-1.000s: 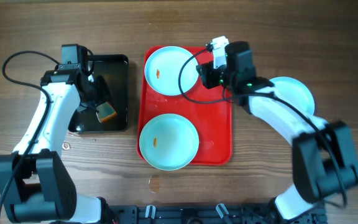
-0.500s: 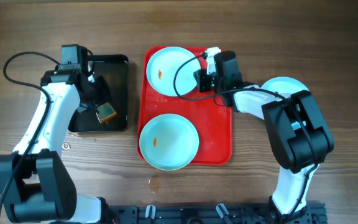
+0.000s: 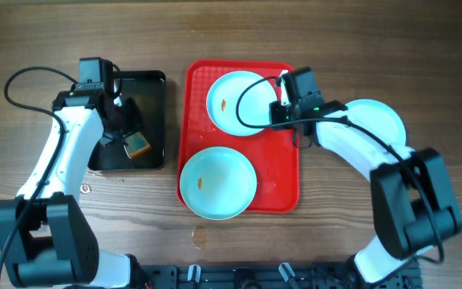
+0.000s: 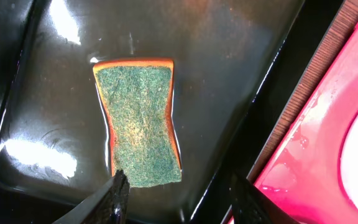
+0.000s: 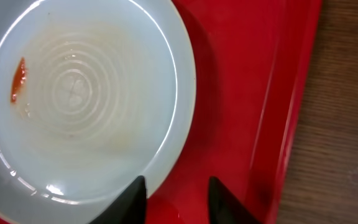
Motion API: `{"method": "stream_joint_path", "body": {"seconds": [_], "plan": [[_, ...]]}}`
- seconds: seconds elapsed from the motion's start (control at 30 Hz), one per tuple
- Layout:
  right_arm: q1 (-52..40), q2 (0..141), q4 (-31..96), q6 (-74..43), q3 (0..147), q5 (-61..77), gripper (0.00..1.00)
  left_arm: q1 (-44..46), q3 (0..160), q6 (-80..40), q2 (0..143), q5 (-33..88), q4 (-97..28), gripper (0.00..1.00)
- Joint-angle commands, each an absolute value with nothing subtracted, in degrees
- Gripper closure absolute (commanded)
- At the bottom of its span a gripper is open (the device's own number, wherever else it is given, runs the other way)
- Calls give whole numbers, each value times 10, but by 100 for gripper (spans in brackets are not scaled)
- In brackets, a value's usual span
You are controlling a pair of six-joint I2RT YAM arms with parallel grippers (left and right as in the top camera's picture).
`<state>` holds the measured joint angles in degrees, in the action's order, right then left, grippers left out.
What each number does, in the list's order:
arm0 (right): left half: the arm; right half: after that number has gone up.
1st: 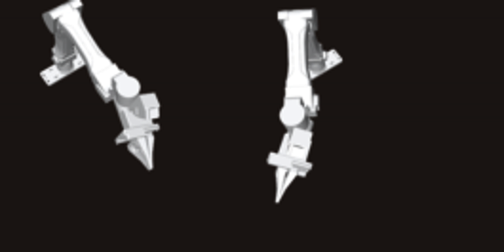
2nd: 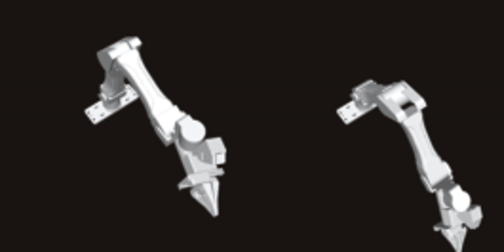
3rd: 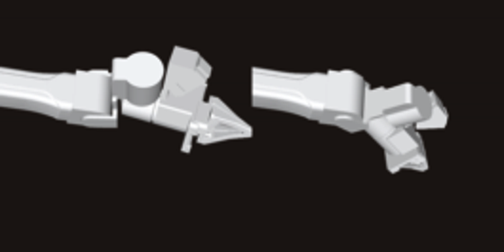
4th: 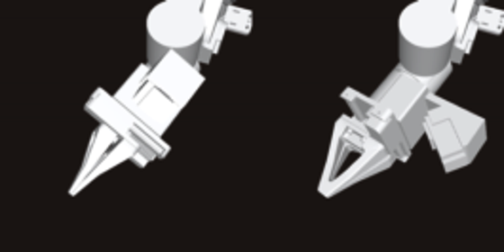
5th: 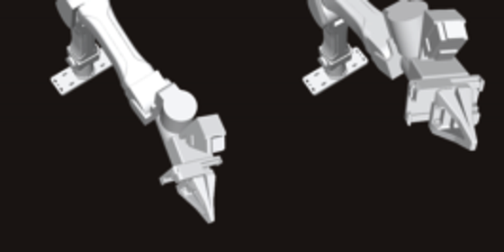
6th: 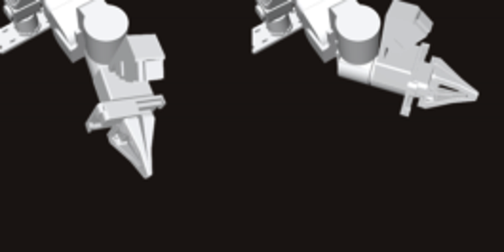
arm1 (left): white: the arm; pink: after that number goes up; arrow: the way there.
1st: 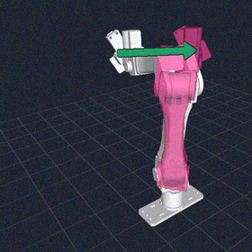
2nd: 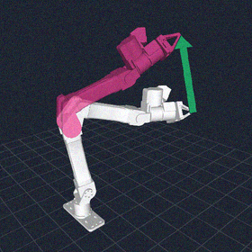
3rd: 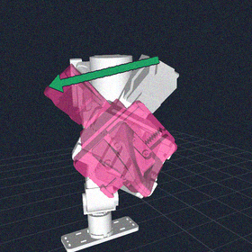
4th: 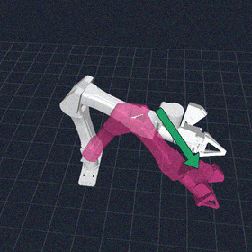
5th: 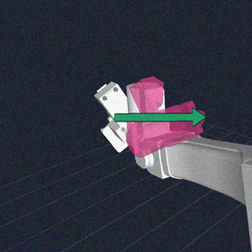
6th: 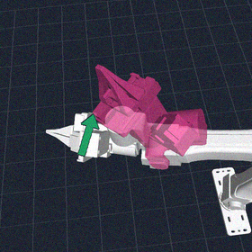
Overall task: Clean dirty plates on tray and stack at the side
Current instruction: 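Grasp the top plate rim with the right gripper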
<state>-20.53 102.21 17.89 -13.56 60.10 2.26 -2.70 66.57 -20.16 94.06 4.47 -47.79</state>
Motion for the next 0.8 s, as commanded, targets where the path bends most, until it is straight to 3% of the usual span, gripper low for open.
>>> {"method": "stream_joint_path", "body": {"seconds": [0.0, 0.33, 0.47, 0.57, 0.77], "plan": [[-206, 998, 185, -135, 600, 6, 60, -29, 673, -197, 931, 53, -478, 47], [-206, 1006, 192, -103, 600, 60, 56, -29, 665, -197, 935, 15, -474, 45], [-206, 993, 218, -90, 601, 61, 55, -29, 630, -218, 939, -37, -437, 50], [-206, 975, 245, -68, 606, 61, 55, -29, 589, -230, 947, -37, -381, 62], [-206, 936, 268, -60, 618, 64, 54, -29, 540, -232, 990, -34, -319, 73]]}}
